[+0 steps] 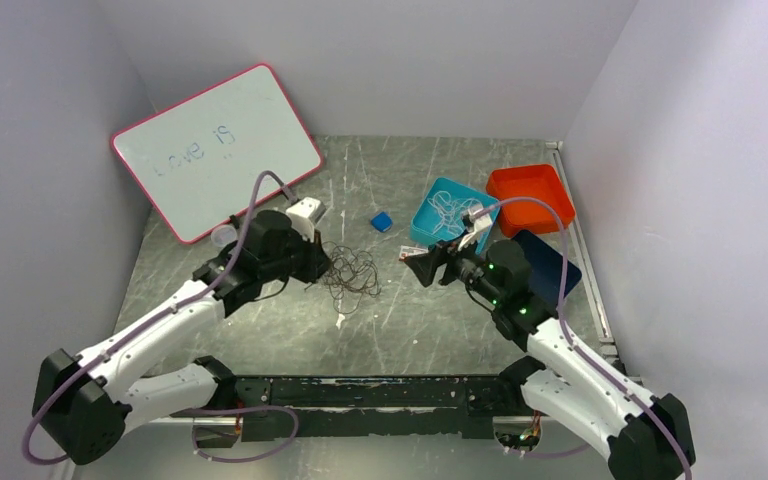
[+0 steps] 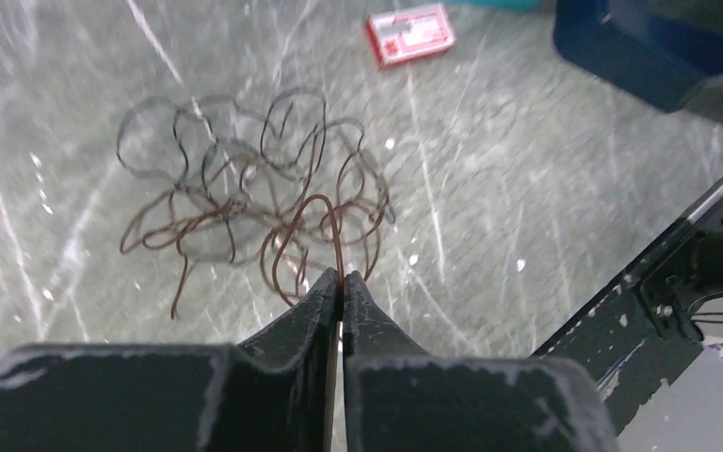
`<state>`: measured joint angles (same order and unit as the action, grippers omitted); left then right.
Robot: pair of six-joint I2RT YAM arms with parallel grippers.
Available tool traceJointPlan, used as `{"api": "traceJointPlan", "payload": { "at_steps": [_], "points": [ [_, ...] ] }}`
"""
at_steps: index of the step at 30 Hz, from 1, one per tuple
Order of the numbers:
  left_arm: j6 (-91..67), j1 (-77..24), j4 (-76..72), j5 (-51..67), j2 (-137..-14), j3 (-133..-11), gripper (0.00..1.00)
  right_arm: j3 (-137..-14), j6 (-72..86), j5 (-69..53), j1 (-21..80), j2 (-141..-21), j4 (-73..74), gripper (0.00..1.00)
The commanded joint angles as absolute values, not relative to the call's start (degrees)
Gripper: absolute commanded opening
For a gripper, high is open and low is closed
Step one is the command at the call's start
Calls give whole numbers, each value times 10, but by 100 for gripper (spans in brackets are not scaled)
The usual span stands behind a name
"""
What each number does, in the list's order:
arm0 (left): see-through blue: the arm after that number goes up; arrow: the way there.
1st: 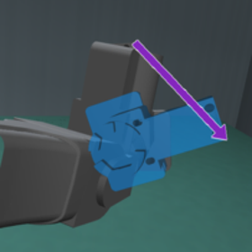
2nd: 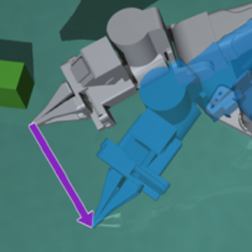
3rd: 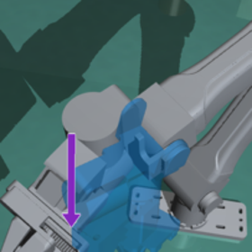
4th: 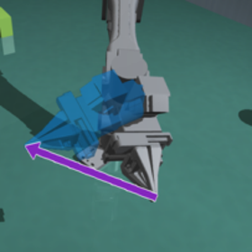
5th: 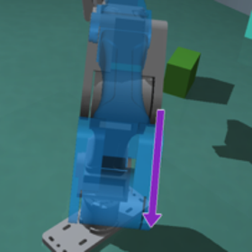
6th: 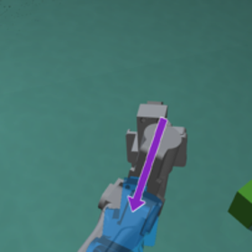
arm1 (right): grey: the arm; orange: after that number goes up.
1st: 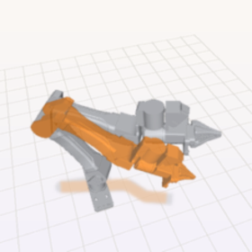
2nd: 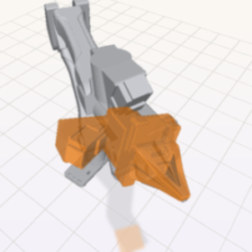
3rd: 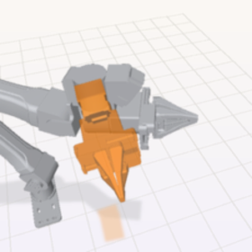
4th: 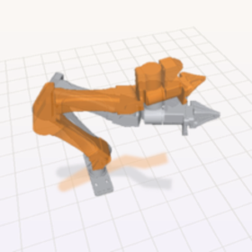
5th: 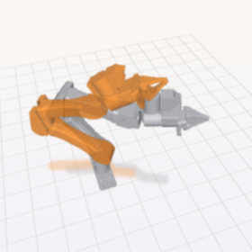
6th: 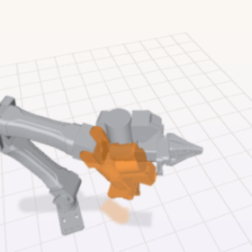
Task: Untangle the cables
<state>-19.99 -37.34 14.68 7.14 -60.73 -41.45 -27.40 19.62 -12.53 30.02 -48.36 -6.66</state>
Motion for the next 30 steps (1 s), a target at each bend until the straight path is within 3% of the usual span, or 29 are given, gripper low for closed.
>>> {"api": "traceJointPlan", "payload": {
  "at_steps": [1,7,12,30],
  "points": [
    [-139,-377,217,84,-584,-486,9,-230,162,-187,302,-448,-263,76],
    [-106,-377,245,113,-564,-550,9,-213,113,-235,327,-500,-470,75],
    [-94,-377,242,137,-544,-585,7,-256,34,-231,395,-573,-522,76],
    [-96,-377,229,187,-537,-642,7,-374,26,-123,520,-797,-634,79]
  ]
}}
